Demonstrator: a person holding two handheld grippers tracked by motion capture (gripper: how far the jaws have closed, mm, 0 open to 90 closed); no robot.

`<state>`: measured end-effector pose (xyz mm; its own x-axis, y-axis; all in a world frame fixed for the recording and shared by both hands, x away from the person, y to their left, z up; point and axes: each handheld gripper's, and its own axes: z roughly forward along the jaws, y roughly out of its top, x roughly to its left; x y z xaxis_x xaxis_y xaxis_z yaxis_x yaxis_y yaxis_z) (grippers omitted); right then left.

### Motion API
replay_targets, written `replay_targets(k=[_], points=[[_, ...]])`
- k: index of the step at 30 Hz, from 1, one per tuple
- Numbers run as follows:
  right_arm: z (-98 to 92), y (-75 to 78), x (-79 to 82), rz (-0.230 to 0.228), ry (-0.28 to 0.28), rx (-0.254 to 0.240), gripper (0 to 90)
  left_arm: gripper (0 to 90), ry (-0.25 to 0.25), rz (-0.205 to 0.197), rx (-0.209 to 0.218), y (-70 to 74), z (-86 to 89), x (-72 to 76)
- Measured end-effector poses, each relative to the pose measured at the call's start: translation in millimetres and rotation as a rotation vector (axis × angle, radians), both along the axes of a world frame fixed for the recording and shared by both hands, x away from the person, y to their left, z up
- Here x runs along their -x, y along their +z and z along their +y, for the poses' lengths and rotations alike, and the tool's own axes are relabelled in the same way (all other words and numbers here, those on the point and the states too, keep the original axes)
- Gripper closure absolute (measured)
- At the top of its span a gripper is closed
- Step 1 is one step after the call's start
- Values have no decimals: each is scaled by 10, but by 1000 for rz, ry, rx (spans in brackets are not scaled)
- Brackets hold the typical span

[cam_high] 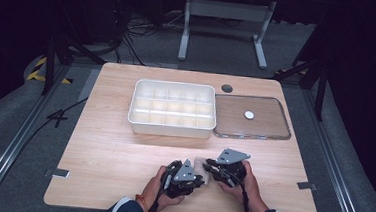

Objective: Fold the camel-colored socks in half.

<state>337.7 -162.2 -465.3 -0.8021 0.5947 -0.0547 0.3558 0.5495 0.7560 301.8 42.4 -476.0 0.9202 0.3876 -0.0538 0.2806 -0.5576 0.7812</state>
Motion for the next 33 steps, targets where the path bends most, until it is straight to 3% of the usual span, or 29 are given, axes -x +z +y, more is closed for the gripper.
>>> replay_targets(k=[4, 6, 7, 9, 10, 12, 15, 19, 24, 28, 33], points=[[-50, 48, -55, -1, -52, -19, 789, 796, -2, -8, -7, 3, -8, 2], [-69, 95, -66, -22, -67, -14, 797, 797, -1, 0, -1, -1, -7, 2], [-68, 129, -67, -26, -69, -35, 797, 797, -2, 3, -3, 1, -4, -5], [-49, 198, -54, -47, -13, -78, 797, 798, -5, 3, 3, -3, -5, -11], [-49, 198, -54, -47, -13, -78, 797, 798, -5, 3, 3, -3, -5, -11], [102, 211, -22, -44, 76, -65, 801, 798, -8, 1, -3, 0, -3, -11], [199, 103, -72, -16, 105, -35, 814, 801, -11, 5, -8, 4, 0, -20], [190, -9, -173, 22, 78, -52, 825, 806, -7, 8, -2, 3, -3, -23], [176, -49, -209, 6, 30, -49, 826, 806, -7, 14, 5, -4, -1, -26], [217, -52, -207, -12, 30, -22, 841, 807, -3, 16, 7, -5, 3, -25], [225, -66, -209, -7, 33, -28, 847, 807, -5, -2, -14, 4, -11, -11]])
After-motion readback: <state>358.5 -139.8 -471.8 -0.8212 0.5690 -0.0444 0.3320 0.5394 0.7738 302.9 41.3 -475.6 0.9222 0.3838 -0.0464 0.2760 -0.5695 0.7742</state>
